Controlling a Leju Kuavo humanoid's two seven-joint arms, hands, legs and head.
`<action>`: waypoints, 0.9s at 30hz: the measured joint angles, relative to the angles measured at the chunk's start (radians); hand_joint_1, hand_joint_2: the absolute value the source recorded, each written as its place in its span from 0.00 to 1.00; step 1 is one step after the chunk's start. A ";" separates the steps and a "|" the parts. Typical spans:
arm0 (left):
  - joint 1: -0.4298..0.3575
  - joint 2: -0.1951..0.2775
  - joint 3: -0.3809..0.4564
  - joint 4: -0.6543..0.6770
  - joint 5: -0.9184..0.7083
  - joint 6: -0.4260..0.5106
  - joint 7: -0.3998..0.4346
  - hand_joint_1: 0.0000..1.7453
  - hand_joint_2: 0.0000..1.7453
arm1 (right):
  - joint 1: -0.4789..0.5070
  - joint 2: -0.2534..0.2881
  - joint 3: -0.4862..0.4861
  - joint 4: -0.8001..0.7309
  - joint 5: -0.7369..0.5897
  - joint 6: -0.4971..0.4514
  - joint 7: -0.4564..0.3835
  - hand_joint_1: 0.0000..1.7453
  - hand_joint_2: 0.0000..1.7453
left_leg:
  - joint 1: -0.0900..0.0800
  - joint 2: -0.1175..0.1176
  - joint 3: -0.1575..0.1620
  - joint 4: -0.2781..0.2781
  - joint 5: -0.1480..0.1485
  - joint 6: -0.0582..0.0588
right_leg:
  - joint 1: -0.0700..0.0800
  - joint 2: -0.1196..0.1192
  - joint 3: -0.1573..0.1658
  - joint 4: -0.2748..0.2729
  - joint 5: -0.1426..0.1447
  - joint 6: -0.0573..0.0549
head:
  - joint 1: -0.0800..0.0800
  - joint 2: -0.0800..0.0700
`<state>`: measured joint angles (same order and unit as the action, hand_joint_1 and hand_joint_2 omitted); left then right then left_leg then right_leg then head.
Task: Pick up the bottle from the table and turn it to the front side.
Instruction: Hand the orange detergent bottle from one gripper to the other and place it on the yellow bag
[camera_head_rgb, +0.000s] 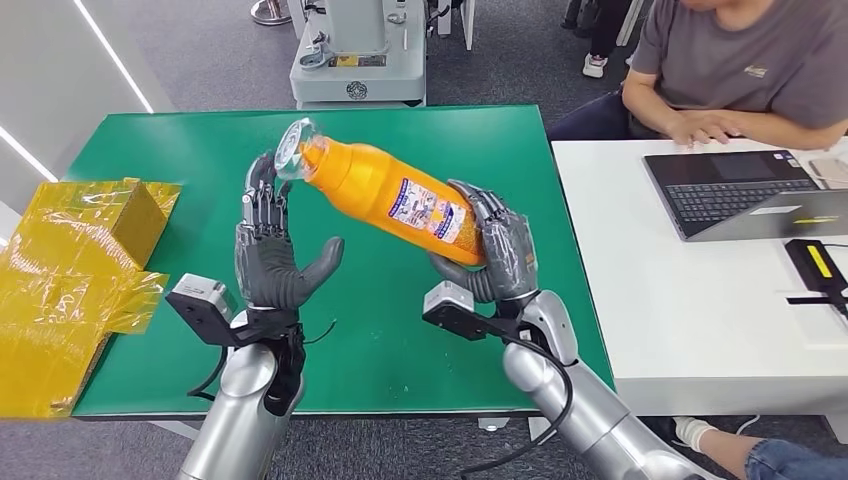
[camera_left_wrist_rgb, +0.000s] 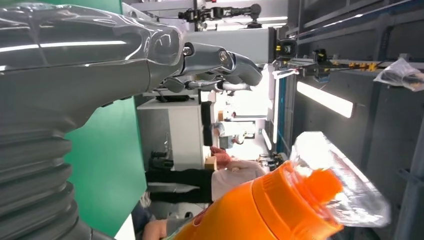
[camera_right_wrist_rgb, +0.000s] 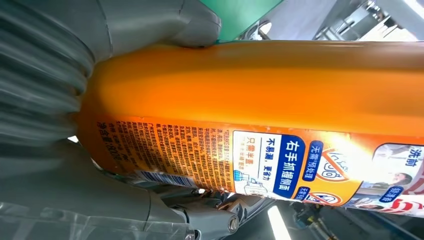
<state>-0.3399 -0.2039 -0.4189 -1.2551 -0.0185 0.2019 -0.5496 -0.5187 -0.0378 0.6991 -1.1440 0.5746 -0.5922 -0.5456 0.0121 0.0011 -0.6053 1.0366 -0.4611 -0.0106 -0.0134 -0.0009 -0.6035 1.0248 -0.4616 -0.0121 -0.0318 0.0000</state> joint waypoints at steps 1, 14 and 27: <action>-0.003 0.000 0.000 0.006 0.000 -0.005 0.002 0.00 1.00 | 0.000 0.000 0.004 -0.001 0.001 0.007 -0.003 1.00 1.00 | 0.000 0.000 0.000 0.000 0.000 0.000 | 0.000 0.000 0.000 0.000 0.000 0.000 | 0.000 0.000; -0.017 0.000 -0.001 0.053 -0.009 -0.028 0.005 0.00 1.00 | -0.013 -0.007 0.041 0.019 -0.013 0.159 -0.032 1.00 1.00 | 0.000 0.000 0.000 0.000 0.000 0.000 | 0.000 0.000 0.000 0.000 0.000 0.000 | 0.000 0.000; -0.014 0.006 -0.001 0.079 0.009 0.012 -0.017 0.00 1.00 | -0.041 -0.011 0.063 0.072 -0.009 0.203 -0.038 1.00 1.00 | 0.000 0.000 0.000 0.000 0.000 0.000 | 0.000 0.000 0.000 0.000 0.000 0.000 | 0.000 0.000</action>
<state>-0.3534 -0.1980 -0.4204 -1.1759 -0.0092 0.2144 -0.5665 -0.5596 -0.0492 0.7621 -1.0719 0.5653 -0.3892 -0.5833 0.0121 0.0011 -0.6053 1.0366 -0.4611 -0.0106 -0.0134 -0.0008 -0.6036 1.0248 -0.4616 -0.0121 -0.0318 0.0000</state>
